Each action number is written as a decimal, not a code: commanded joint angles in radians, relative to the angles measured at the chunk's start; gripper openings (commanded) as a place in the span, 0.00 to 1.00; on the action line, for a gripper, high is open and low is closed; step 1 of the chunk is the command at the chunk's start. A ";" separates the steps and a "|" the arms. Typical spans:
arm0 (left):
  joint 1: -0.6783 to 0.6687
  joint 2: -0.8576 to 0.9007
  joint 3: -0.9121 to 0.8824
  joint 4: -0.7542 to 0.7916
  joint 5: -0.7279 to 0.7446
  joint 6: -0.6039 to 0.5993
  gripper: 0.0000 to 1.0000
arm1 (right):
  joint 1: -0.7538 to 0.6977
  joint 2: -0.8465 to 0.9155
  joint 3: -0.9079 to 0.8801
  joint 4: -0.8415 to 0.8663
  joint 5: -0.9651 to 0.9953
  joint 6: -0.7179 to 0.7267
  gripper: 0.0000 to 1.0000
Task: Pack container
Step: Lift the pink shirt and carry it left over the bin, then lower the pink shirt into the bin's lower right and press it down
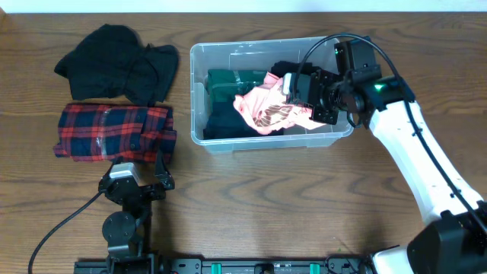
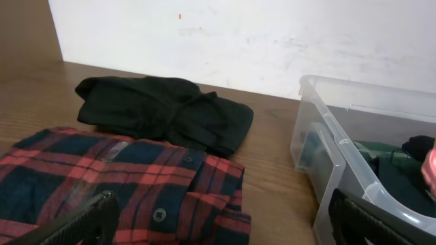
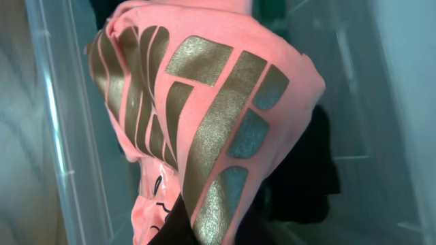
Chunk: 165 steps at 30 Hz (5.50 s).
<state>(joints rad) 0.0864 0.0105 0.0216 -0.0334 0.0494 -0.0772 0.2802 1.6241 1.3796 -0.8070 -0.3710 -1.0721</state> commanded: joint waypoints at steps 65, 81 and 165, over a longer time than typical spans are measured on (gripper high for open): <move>0.005 -0.005 -0.018 -0.034 -0.009 0.006 0.98 | 0.080 0.223 -0.093 0.204 0.126 0.955 0.02; 0.005 -0.005 -0.018 -0.034 -0.009 0.006 0.98 | 0.079 0.316 -0.039 0.257 0.160 0.951 0.04; 0.005 -0.005 -0.018 -0.034 -0.009 0.006 0.98 | -0.005 0.204 -0.029 0.099 0.066 1.060 0.22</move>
<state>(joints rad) 0.0864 0.0105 0.0212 -0.0330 0.0494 -0.0776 0.2798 1.8652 1.2797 -0.7151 -0.2398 -0.0174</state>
